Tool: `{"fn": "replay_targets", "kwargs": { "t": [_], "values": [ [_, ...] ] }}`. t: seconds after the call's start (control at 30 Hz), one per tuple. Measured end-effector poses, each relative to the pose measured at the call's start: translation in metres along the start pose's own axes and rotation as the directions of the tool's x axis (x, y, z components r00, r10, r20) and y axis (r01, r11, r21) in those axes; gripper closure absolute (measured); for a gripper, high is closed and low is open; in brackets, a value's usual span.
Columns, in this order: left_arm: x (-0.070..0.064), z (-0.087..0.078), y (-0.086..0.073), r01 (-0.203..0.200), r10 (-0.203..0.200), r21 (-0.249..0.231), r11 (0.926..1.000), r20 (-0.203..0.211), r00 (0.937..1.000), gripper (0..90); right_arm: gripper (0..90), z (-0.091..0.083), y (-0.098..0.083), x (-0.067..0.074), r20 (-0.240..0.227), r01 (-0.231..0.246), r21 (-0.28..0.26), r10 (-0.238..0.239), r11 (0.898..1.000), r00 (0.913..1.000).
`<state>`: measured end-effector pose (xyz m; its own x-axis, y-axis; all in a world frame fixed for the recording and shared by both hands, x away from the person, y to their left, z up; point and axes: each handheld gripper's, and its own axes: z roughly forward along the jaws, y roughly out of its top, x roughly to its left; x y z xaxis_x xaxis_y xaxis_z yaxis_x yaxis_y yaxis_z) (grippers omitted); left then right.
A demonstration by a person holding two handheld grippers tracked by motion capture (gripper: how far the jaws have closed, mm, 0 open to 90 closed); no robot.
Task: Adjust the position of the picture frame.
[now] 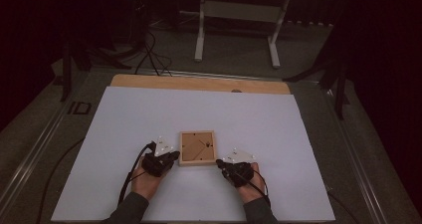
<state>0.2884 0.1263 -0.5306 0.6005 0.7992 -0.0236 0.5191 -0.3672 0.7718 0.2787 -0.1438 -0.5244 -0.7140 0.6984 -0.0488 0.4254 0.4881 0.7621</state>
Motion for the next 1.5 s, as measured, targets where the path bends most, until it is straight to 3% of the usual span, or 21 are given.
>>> {"fn": "replay_targets", "kwargs": {
  "t": [0.4,1.1,1.5],
  "values": [
    [0.0025,0.0047,0.0030,0.020,-0.020,-0.006,0.9998,-0.019,0.9996,89.5,89.7,0.0021,0.0009,0.0004,0.008,0.000,-0.005,0.000,1.000,1.0000],
    [0.0038,0.0080,0.0037,0.045,-0.045,-0.022,0.9987,-0.015,0.9989,89.1,89.6,0.0026,0.0010,-0.0026,0.010,-0.015,-0.006,0.016,1.000,0.9998],
    [0.0073,0.0026,0.0042,0.046,-0.046,-0.038,0.9982,-0.020,0.9987,72.9,89.5,-0.0008,0.0035,-0.0050,0.011,-0.008,-0.035,0.009,0.999,0.9999]
  ]
}}
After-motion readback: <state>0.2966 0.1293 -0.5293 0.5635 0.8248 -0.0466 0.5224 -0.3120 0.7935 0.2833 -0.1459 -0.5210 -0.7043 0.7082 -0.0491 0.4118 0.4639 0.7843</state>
